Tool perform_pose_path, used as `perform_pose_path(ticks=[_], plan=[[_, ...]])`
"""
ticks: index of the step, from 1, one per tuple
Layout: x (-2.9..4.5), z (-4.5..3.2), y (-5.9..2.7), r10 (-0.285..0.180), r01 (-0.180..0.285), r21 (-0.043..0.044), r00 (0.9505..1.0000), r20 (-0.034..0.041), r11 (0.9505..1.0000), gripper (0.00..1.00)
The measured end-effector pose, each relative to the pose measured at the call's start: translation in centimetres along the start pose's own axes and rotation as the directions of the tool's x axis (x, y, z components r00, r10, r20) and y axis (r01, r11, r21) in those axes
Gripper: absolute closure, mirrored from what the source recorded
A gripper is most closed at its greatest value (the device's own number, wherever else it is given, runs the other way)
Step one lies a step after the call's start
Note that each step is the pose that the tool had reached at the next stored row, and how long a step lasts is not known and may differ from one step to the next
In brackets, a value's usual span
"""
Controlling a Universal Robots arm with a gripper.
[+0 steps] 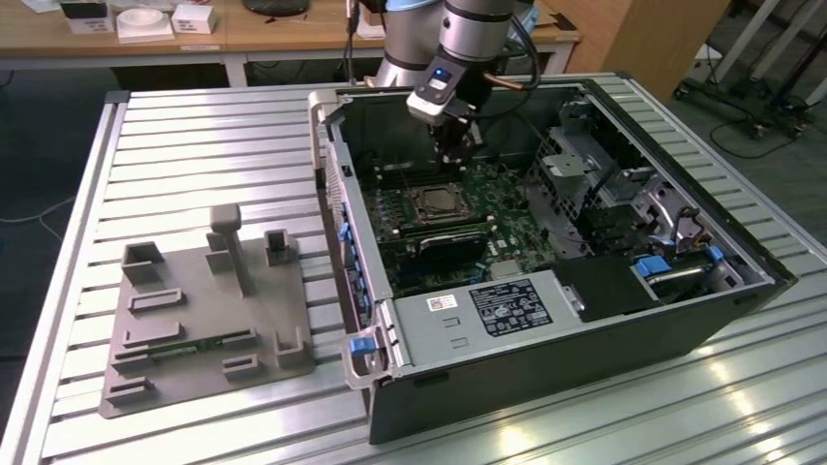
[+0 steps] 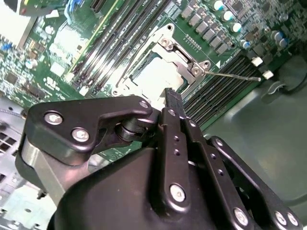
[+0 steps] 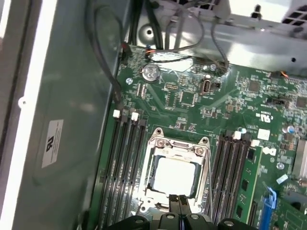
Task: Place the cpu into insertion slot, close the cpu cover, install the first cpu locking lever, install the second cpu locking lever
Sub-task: 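Install the first cpu locking lever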
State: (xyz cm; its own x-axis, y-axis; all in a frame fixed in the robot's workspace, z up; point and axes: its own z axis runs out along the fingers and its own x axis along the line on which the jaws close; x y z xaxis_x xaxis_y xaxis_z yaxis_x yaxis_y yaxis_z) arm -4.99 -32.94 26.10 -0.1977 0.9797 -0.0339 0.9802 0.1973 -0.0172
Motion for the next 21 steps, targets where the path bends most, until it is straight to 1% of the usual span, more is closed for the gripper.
perform_pose_path(ticks=[2,4,18,21], plan=[[0.0,0.01,0.0,-0.018,0.018,-0.0007,0.9998,0.0001,0.9998,0.9],[0.0,0.01,0.0,-0.025,0.025,-0.001,0.9997,0.0002,0.9997,0.9],[0.0,0.01,0.0,-0.031,0.031,-0.0013,0.9995,0.0004,0.9995,0.9],[0.0,0.01,0.0,-0.044,0.044,-0.0016,0.999,0.0006,0.999,0.9]])
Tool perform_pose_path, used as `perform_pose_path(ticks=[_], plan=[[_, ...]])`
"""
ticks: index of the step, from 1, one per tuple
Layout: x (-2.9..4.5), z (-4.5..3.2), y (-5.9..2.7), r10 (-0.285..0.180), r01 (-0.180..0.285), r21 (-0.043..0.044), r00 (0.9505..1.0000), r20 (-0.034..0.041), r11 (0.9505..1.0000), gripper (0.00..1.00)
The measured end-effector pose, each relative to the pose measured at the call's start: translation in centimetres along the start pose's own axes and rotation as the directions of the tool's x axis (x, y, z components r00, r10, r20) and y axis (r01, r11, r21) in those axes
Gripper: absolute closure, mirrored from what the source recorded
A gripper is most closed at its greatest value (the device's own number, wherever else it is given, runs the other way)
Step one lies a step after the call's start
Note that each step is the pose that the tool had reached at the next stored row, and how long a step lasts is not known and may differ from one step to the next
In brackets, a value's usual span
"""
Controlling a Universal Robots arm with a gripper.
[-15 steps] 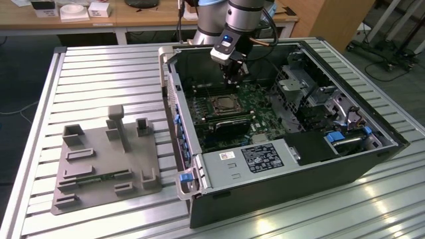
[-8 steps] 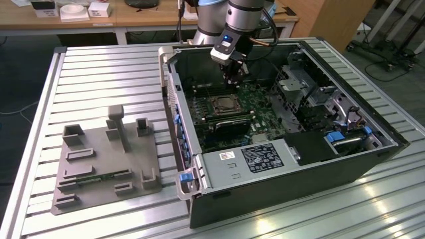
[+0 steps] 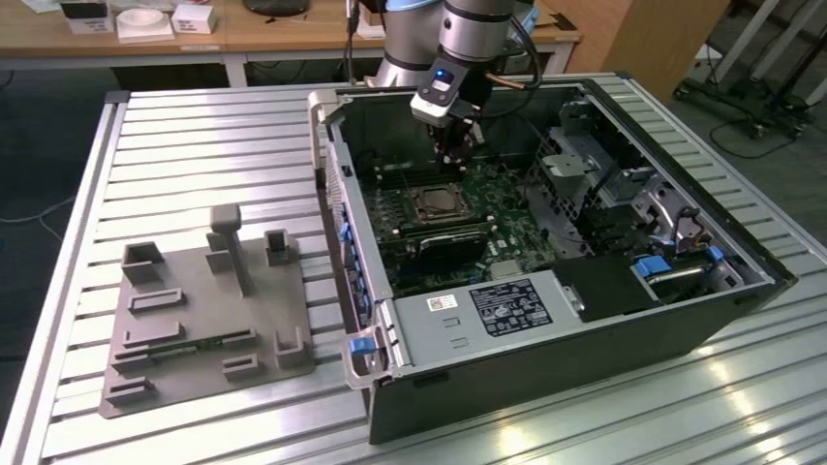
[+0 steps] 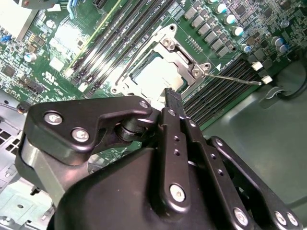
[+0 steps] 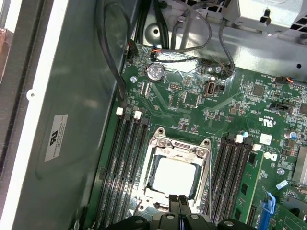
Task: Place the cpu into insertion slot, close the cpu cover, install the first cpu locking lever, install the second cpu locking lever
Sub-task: 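Install the first cpu locking lever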
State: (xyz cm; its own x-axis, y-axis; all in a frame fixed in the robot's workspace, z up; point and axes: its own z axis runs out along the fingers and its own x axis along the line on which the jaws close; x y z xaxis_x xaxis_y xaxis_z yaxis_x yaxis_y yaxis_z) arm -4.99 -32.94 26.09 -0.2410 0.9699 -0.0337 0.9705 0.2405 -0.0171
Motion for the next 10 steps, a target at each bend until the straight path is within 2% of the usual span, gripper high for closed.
perform_pose_path(ticks=[5,10], plan=[[0.0,0.0,0.0,-0.051,0.051,-0.0018,0.9987,0.0009,0.9987,0.9],[0.0,0.0,0.0,-0.117,0.117,-0.0039,0.9931,0.0022,0.9931,0.9]])
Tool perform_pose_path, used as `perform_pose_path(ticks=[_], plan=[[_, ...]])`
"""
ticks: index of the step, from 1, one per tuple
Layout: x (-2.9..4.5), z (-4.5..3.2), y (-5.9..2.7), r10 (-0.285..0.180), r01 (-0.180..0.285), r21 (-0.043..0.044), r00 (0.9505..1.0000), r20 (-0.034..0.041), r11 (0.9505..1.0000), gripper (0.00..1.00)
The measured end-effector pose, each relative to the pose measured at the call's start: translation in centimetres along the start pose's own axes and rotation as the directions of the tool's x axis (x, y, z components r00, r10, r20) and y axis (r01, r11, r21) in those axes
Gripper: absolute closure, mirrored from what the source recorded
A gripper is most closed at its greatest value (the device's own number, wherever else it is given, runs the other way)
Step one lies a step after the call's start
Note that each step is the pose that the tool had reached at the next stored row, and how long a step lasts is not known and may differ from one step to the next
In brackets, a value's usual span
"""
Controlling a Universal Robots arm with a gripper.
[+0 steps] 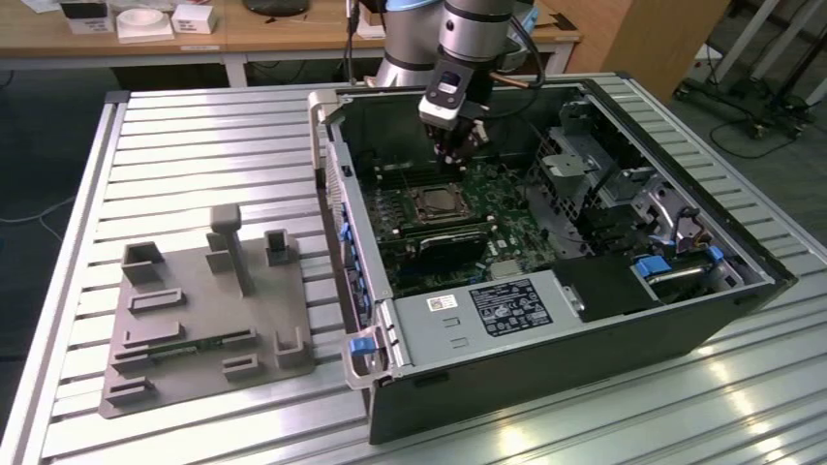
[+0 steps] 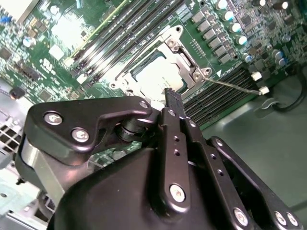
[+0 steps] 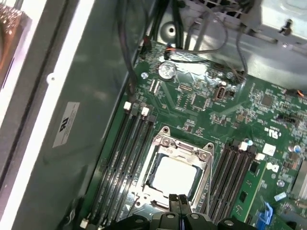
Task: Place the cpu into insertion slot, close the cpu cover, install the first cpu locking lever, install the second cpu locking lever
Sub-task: 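Install the first cpu locking lever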
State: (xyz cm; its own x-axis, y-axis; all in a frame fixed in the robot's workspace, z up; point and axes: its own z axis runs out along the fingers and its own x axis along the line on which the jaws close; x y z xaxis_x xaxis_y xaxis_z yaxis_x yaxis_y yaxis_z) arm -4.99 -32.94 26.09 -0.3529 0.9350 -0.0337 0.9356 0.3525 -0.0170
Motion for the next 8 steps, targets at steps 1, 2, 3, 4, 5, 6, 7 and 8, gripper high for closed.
perform_pose_path(ticks=[1,2,3,4,5,6,7,8], plan=[[0.0,0.0,0.0,-0.016,0.016,-0.0005,0.9999,0.0002,0.9999,0.9],[0.0,0.0,0.0,-0.03,0.03,-0.001,0.9996,0.0005,0.9996,0.9],[0.0,0.0,0.0,-0.044,0.044,-0.0014,0.999,0.0008,0.999,0.9],[0.0,0.0,0.0,-0.056,0.057,-0.0018,0.9984,0.001,0.9984,0.9],[0.0,0.0,0.0,-0.069,0.069,-0.0022,0.9976,0.0013,0.9976,0.9],[0.0,0.0,0.0,-0.079,0.079,-0.0025,0.9969,0.0015,0.9968,0.9],[0.0,0.0,0.0,-0.087,0.087,-0.0028,0.9962,0.0017,0.9962,0.9],[0.0,0.0,0.0,-0.092,0.092,-0.003,0.9957,0.0018,0.9957,0.9]])
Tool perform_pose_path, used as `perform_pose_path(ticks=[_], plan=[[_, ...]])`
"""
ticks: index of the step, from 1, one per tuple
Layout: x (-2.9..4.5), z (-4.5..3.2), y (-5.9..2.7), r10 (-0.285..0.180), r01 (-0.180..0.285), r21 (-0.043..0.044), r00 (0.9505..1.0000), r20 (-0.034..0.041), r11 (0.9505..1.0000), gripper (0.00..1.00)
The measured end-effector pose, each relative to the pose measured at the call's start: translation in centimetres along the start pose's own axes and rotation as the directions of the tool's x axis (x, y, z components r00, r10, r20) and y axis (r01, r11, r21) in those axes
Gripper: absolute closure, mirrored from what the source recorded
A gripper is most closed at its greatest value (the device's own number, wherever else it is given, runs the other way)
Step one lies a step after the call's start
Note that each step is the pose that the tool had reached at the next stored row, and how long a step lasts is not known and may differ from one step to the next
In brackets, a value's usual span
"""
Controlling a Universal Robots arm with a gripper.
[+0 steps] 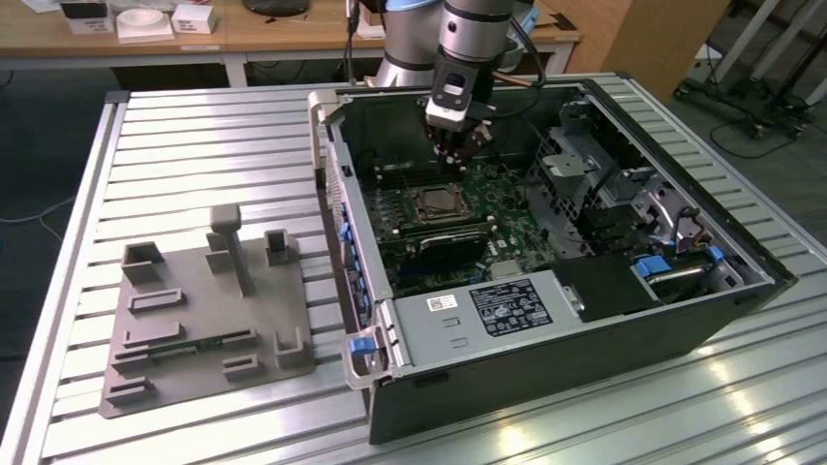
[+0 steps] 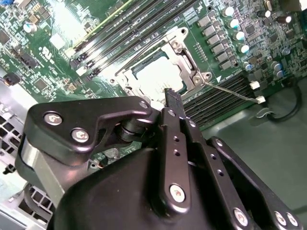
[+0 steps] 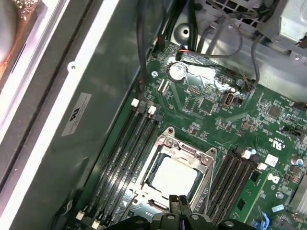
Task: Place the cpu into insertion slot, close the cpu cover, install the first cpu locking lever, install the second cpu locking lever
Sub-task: 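Install the first cpu locking lever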
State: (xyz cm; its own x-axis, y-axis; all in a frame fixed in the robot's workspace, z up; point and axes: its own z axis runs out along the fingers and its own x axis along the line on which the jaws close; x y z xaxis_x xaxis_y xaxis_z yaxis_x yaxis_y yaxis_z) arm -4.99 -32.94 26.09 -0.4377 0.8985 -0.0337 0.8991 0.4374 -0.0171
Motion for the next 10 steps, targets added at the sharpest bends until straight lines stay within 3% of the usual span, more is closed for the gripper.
perform_pose_path(ticks=[10], plan=[[-0.01,-0.26,0.0,-0.029,0.029,-0.0027,0.9996,-0.0023,0.9996,0.9]])
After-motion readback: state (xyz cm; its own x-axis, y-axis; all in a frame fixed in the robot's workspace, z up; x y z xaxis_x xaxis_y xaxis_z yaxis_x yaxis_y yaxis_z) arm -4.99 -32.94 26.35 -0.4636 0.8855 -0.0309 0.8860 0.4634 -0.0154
